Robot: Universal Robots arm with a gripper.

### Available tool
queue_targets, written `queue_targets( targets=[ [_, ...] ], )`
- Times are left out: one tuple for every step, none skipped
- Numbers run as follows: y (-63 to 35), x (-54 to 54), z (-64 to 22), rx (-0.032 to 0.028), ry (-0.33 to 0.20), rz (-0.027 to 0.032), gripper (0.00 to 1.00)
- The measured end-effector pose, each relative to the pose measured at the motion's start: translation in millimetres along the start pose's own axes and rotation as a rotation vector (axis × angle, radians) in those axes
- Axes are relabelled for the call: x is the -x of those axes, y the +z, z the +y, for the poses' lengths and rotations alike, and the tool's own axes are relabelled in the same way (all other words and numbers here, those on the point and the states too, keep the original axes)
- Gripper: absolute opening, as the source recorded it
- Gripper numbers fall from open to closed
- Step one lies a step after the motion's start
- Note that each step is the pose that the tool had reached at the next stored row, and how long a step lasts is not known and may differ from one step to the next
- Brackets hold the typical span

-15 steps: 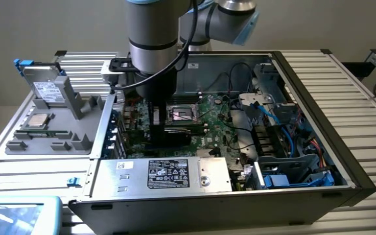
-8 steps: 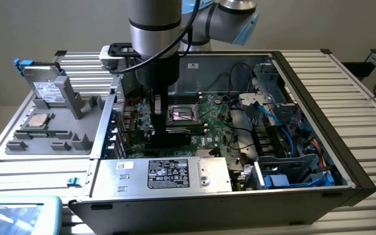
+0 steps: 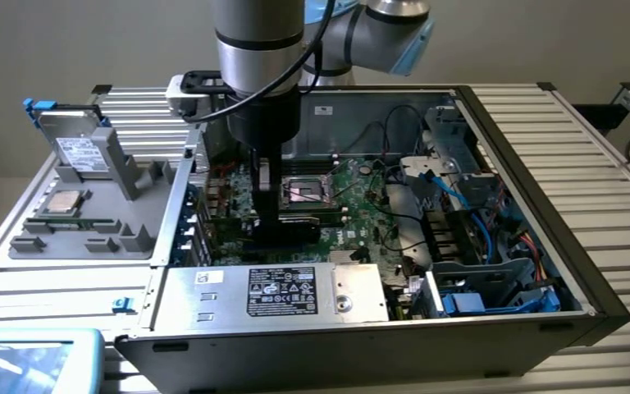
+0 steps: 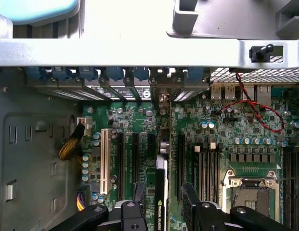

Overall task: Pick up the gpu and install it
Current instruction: 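Press down on the gpu until it lock into place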

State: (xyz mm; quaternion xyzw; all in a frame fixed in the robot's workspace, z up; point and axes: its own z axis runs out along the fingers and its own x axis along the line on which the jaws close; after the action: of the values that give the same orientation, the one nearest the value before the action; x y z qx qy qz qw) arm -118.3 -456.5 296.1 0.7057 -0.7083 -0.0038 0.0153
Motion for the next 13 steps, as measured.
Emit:
queue_targets(
  targets=[
    [-0.1, 0.0, 0.0, 0.0, 0.0, 0.0002, 0.44],
    [-0.2, 0.0, 0.0, 0.0, 0.0, 0.0003, 0.44],
    [-0.3, 0.0, 0.0, 0.0001, 0.0, 0.0006, 0.44],
    [-0.4, 0.0, 0.0, 0.0, 0.0, 0.0007, 0.44],
    [-0.5, 0.0, 0.0, 0.0, 0.0, 0.0009, 0.41],
    [-0.5, 0.0, 0.0, 0.0, 0.0, 0.001, 0.35],
    [-0.6, 0.0, 0.0, 0.0, 0.0, 0.0012, 0.35],
    [-0.6, 0.0, 0.1, 0.0, 0.0, 0.0014, 0.29],
    [-0.6, -0.1, 0.1, 0.0, 0.0, 0.0016, 0.23],
    [-0.6, -0.1, 0.1, 0.0001, 0.0, 0.0016, 0.23],
    [-0.6, 0.0, 0.1, 0.0001, 0.0, 0.0017, 0.17],
    [-0.6, 0.2, -0.2, 0.0001, 0.0, 0.002, 0.12],
    [-0.5, 0.3, -0.5, 0.0001, 0.0, 0.0027, 0.12]
  ],
)
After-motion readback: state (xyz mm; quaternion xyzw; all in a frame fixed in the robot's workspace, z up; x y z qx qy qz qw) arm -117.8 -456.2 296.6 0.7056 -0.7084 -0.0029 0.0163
